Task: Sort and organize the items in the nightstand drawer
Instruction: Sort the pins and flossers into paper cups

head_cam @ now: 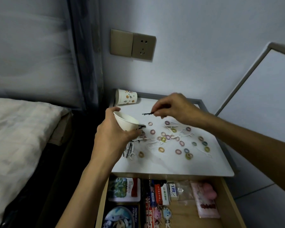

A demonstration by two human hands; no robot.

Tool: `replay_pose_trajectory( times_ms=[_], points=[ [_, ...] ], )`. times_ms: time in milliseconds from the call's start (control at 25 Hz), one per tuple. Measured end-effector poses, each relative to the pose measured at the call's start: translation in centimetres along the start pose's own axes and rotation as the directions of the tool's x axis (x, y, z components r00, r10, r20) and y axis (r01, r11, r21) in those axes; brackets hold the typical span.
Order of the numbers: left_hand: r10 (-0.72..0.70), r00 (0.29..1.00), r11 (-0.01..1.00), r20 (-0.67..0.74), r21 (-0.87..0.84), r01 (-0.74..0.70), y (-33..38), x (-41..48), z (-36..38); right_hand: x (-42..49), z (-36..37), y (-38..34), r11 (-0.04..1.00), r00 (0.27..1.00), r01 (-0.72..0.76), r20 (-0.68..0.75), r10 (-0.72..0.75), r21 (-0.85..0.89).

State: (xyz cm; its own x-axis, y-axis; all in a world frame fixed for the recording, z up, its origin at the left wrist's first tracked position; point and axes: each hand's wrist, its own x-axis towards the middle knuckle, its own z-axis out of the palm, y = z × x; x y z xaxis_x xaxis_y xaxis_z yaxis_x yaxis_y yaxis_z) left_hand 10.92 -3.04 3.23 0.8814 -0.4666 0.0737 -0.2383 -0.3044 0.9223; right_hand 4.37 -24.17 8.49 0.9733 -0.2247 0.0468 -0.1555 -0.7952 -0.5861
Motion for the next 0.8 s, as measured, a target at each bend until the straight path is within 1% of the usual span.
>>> replay_pose_trajectory(
  times_ms=[40,120,200,240,280,320,360,400,440,480,520,560,600,640,720,800],
  points=[
    [0.002,1.0,1.0,0.019,0.018,-0.002,0.0,-0.1,0.1,0.3,-0.5,-1.8,0.998,0.997,0.07,0.041,-0.069,-0.01],
    [0.006,0.998,0.999,0.055,0.042,-0.009,-0.1,-0.1,0.4,1.0,-0.6,-4.5,0.978,0.971,0.186,0.172,-0.168,-0.096],
    [0.011,0.998,0.999,0.068,0.039,-0.014,-0.1,-0.1,0.4,1.7,0.4,-5.9,0.959,0.932,0.246,0.306,-0.193,-0.143],
    [0.014,0.998,0.999,0.068,0.034,-0.017,-0.1,0.0,0.4,2.0,0.9,-6.1,0.959,0.922,0.253,0.331,-0.199,-0.128],
    [0.018,0.998,0.999,0.065,0.029,-0.02,-0.2,0.0,0.2,2.3,1.3,-6.0,0.966,0.925,0.25,0.312,-0.217,-0.068],
    [0.018,0.998,1.0,0.059,0.024,-0.02,-0.2,0.1,0.0,2.7,1.7,-5.6,0.972,0.943,0.231,0.237,-0.234,0.04],
    [0.015,0.999,1.0,0.047,0.022,-0.016,-0.3,0.2,-0.2,3.1,2.1,-4.6,0.965,0.968,0.2,0.119,-0.221,0.168],
    [0.011,0.999,1.0,0.031,0.023,-0.012,-0.4,0.3,-0.5,3.6,2.5,-3.2,0.948,0.987,0.152,0.008,-0.16,0.28],
    [0.009,1.0,1.0,0.016,0.027,-0.01,-0.5,0.3,-0.8,4.0,3.3,-1.4,0.946,0.996,0.082,-0.055,-0.068,0.313],
    [0.013,1.0,0.999,-0.001,0.032,-0.013,-0.6,0.4,-1.2,4.3,4.2,0.5,0.969,0.998,-0.001,-0.066,0.018,0.246],
    [0.019,1.0,0.999,-0.018,0.036,-0.018,-0.7,0.4,-1.5,4.6,5.5,2.5,0.99,0.995,-0.086,-0.033,0.09,0.11],
    [0.024,0.999,0.999,-0.032,0.033,-0.023,-0.7,0.4,-1.7,4.7,6.9,4.2,0.988,0.988,-0.153,0.015,0.154,-0.022],
    [0.027,0.999,0.999,-0.043,0.024,-0.026,-0.9,0.5,-1.9,4.8,8.2,5.4,0.978,0.982,-0.183,0.035,0.187,-0.098],
    [0.027,0.998,1.0,-0.05,0.015,-0.027,-1.0,0.5,-2.2,5.0,9.3,6.2,0.976,0.982,-0.186,0.022,0.19,-0.111],
    [0.025,0.998,1.0,-0.058,0.0,-0.025,-1.2,0.6,-2.5,5.5,10.7,6.8,0.983,0.984,-0.173,-0.049,0.17,-0.064],
    [0.023,0.998,1.0,-0.066,-0.007,-0.023,-1.4,0.7,-2.8,5.9,11.2,7.2,0.98,0.978,-0.196,-0.085,0.193,-0.026]
  ],
)
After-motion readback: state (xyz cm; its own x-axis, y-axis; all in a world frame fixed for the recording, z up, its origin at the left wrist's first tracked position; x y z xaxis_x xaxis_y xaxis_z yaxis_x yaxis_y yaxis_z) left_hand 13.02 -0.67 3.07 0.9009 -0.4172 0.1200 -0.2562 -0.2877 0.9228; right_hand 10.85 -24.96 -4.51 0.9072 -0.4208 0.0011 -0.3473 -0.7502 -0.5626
